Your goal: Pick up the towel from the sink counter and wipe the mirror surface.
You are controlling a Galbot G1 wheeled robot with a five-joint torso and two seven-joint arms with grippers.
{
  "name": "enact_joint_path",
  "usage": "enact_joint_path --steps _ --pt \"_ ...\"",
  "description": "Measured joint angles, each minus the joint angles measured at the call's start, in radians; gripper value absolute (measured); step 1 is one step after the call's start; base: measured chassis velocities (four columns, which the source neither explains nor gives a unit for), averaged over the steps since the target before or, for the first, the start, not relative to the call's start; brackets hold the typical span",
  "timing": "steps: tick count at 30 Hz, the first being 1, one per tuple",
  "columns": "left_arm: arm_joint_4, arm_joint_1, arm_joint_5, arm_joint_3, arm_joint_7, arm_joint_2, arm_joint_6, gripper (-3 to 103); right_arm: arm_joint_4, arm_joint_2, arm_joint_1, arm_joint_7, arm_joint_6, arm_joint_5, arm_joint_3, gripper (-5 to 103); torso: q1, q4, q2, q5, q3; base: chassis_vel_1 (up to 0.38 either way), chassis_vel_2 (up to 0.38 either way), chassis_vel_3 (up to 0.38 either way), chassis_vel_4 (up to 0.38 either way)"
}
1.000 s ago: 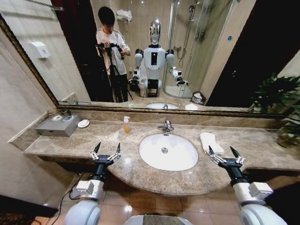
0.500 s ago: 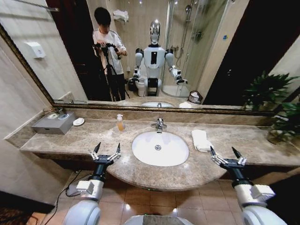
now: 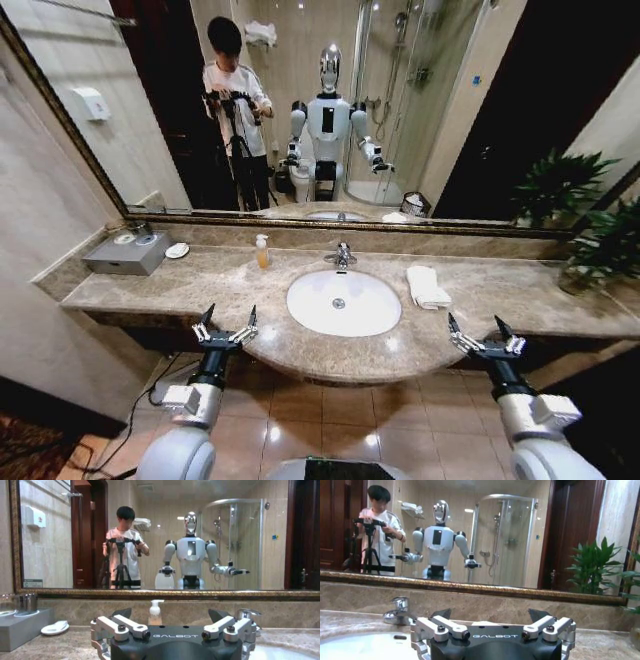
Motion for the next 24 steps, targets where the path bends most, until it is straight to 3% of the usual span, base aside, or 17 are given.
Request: enact_joint_path --steps 24 --pt "0.0 0.0 0.0 0.0 0.0 0.0 0.0 100 -0.023 0.011 -0.04 -0.038 0.059 -0.038 0.002 100 0.0 0.0 0.0 0.0003 0.0 0.082 -0.136 -0.082 0.141"
